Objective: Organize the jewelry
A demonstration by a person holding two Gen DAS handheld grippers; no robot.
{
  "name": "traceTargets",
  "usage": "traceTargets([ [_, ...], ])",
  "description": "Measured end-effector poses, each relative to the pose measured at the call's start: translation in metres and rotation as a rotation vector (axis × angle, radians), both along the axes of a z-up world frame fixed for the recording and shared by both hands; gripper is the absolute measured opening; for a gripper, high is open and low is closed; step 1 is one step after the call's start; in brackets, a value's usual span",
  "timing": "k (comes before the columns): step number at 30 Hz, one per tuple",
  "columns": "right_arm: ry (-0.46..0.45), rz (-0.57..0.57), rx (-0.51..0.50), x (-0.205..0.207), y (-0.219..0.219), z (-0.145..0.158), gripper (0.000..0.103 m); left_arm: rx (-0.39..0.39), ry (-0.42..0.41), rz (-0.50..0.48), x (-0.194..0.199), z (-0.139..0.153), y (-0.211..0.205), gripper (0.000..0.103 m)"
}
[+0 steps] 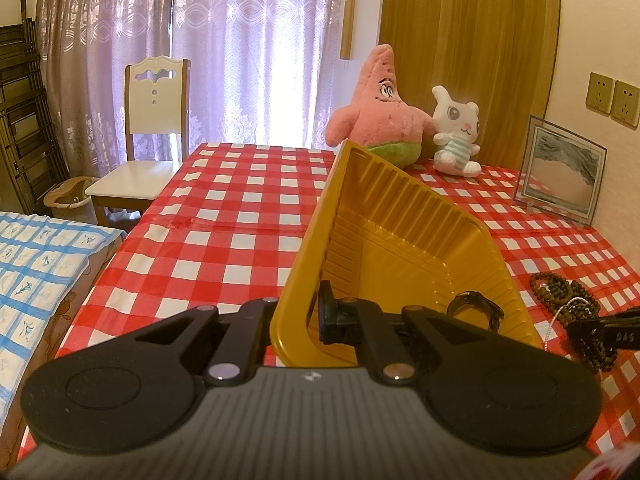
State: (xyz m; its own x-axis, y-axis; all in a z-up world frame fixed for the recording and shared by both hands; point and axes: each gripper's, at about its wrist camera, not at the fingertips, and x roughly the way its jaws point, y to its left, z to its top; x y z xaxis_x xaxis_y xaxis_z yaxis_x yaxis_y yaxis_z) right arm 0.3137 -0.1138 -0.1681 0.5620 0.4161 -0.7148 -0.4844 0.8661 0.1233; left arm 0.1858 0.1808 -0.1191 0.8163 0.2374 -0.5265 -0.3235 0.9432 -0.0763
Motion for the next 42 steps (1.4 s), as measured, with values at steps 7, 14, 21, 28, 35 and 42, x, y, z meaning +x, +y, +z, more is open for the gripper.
traceTargets([
  [7,0.012,-0.023,0.081,-0.004,-0.009,0.019,0.008,0.0,0.0,0.001,0.0,0.0,0.0,0.006],
  [14,0.01,-0.016,0.144,-0.009,-0.006,0.036,0.008,0.001,0.0,0.0,0.001,0.001,0.0,0.006],
  [21,0.005,0.001,0.183,-0.013,0.0,0.047,0.008,0.001,-0.001,-0.002,0.001,0.001,0.0,0.006],
  [28,0.0,0.033,0.21,-0.017,0.011,0.055,0.008,0.0,-0.004,-0.004,0.003,0.003,0.0,0.006],
  [35,0.008,0.086,0.237,-0.02,0.031,0.058,0.008,-0.001,-0.005,-0.005,0.004,0.004,-0.001,0.006],
  [42,0.02,0.154,0.234,-0.021,0.062,0.053,0.008,-0.003,-0.005,-0.005,0.004,0.004,-0.002,0.006],
])
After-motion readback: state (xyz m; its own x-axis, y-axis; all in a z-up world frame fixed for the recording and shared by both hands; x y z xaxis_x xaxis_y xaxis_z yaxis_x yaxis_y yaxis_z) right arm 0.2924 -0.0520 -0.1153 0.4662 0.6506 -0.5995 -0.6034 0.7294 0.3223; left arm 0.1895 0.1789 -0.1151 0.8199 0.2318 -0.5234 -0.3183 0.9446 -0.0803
